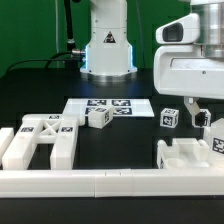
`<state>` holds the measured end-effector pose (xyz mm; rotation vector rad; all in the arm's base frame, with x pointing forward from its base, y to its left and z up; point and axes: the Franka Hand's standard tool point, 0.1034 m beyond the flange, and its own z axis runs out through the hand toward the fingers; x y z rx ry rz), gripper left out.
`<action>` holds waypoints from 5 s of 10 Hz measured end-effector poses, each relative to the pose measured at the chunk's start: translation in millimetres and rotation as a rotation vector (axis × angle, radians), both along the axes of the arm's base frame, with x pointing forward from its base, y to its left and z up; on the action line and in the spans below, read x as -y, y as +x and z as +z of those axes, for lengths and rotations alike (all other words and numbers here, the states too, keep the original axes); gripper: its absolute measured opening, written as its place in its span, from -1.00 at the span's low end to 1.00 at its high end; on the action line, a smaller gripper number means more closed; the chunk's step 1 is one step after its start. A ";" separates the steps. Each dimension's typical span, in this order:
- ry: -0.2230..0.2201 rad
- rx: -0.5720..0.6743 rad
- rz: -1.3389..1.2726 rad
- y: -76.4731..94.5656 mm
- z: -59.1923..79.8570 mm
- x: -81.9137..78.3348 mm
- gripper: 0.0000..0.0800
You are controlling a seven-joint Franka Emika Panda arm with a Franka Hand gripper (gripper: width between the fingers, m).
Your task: Assemble chair
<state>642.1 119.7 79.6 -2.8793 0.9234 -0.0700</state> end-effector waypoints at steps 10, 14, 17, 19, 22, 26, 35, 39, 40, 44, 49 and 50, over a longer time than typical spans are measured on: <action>-0.140 0.065 0.959 3.0 1.0 1.4 0.62; -0.145 0.070 1.038 3.2 1.1 2.3 -0.05; -0.141 0.068 0.987 3.3 1.2 2.0 -0.29; -0.123 0.055 0.744 3.2 1.3 1.6 -0.29; -0.088 0.044 0.407 3.1 1.6 2.1 -0.29; -0.020 0.011 -0.073 1.8 1.2 0.3 -0.29; -0.056 0.041 0.289 2.6 1.3 1.4 0.61; -0.083 0.066 0.582 3.0 1.2 2.5 0.62; -0.091 0.070 0.660 2.7 0.2 2.8 0.62; -0.144 0.089 1.074 2.2 -5.7 3.8 0.62; -0.152 0.090 1.124 2.2 -5.8 4.5 -0.02; -0.150 0.089 1.104 2.1 -5.9 4.3 -0.29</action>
Offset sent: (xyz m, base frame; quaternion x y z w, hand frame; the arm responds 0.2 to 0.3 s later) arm 0.0014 -0.0011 0.0008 -0.0336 -0.0009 -0.2366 0.9710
